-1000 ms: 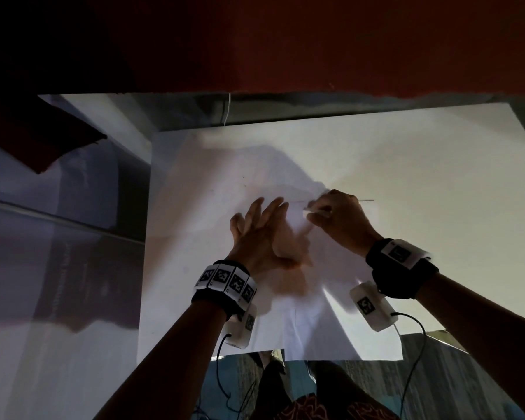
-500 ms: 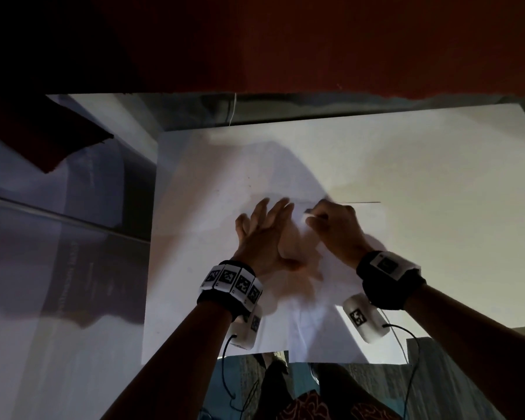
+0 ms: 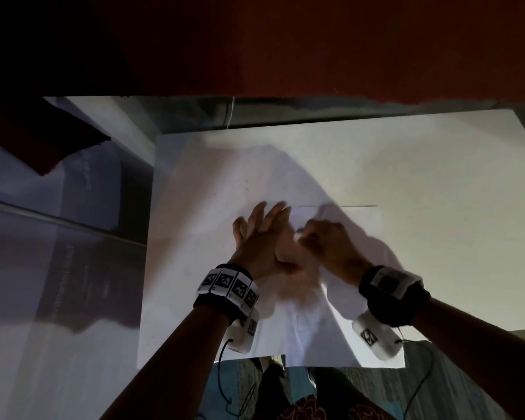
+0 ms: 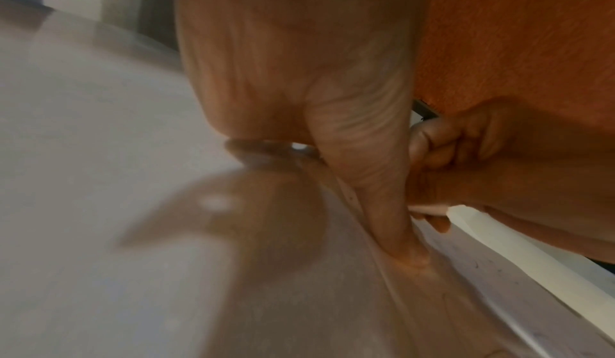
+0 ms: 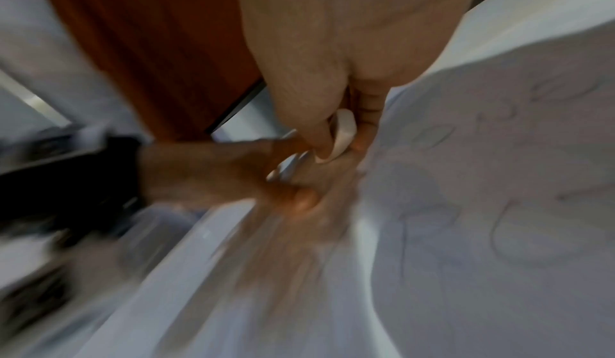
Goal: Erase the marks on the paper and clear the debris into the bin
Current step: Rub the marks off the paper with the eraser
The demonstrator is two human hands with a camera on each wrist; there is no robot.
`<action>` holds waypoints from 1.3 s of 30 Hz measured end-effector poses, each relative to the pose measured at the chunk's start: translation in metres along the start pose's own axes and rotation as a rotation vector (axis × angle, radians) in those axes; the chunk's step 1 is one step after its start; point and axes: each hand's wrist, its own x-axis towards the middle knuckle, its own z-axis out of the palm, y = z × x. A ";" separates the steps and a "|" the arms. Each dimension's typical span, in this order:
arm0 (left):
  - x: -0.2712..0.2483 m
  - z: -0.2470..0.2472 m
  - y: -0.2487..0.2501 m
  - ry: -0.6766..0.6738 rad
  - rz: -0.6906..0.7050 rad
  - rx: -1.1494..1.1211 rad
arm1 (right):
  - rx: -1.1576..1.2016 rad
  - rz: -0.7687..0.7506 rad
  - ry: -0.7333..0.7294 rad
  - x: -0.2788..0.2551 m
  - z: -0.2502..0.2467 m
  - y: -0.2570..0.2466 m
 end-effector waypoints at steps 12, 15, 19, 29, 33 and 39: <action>-0.003 -0.001 0.000 -0.024 -0.010 -0.029 | 0.047 -0.029 0.083 0.014 0.002 0.001; 0.000 0.000 0.000 -0.022 -0.020 -0.015 | 0.085 -0.122 0.028 0.014 0.010 -0.006; -0.003 0.001 0.000 -0.022 -0.032 0.000 | 0.103 -0.094 0.153 0.029 0.006 -0.004; -0.002 0.000 0.002 -0.002 -0.022 0.015 | 0.102 -0.082 0.146 0.030 0.008 -0.010; -0.002 -0.002 0.004 -0.015 -0.030 0.022 | 0.117 0.030 0.174 0.028 -0.004 -0.003; -0.004 -0.003 0.004 -0.013 -0.017 0.033 | 0.011 0.102 0.145 0.014 -0.015 0.009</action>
